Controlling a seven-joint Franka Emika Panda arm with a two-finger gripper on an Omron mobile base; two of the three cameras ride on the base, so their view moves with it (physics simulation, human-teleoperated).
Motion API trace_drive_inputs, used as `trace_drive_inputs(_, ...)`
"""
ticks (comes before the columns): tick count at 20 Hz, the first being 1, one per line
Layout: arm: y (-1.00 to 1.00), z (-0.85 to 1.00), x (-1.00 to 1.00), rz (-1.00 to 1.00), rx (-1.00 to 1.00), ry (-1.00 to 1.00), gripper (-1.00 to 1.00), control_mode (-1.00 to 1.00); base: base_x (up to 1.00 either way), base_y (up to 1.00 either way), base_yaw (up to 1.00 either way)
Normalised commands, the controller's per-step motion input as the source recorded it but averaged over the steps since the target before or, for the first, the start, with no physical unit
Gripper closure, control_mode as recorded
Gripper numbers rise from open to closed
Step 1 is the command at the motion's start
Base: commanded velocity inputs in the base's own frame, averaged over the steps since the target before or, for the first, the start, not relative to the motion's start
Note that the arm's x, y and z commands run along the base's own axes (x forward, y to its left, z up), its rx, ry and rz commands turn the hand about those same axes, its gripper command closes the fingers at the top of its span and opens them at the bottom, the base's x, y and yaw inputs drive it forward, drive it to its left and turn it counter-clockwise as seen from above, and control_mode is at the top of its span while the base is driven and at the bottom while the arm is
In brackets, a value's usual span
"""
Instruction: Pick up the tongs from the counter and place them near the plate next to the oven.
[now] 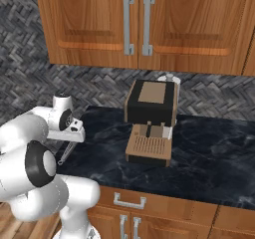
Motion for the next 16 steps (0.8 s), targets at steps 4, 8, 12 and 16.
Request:
trace_drive_inputs(4, 0.01, -0.1, 0.3, -0.01, 0.0, 0.02, -1.0, -1.0, 0.0, 0.0, 0.0)
trace_drive_inputs(8, 0.0, -0.08, -0.15, -0.04, 0.0, 0.0, -1.0, -1.0, 0.0, 0.0, 0.0)
trace_drive_inputs(12, 0.0, -0.05, -0.23, -0.08, -0.02, 0.0, -1.0, -1.0, 0.0, 0.0, 0.0)
trace_drive_inputs(16, 0.0, -0.07, -0.35, -0.11, -0.02, 0.0, -1.0, -1.0, 0.0, 0.0, 0.0)
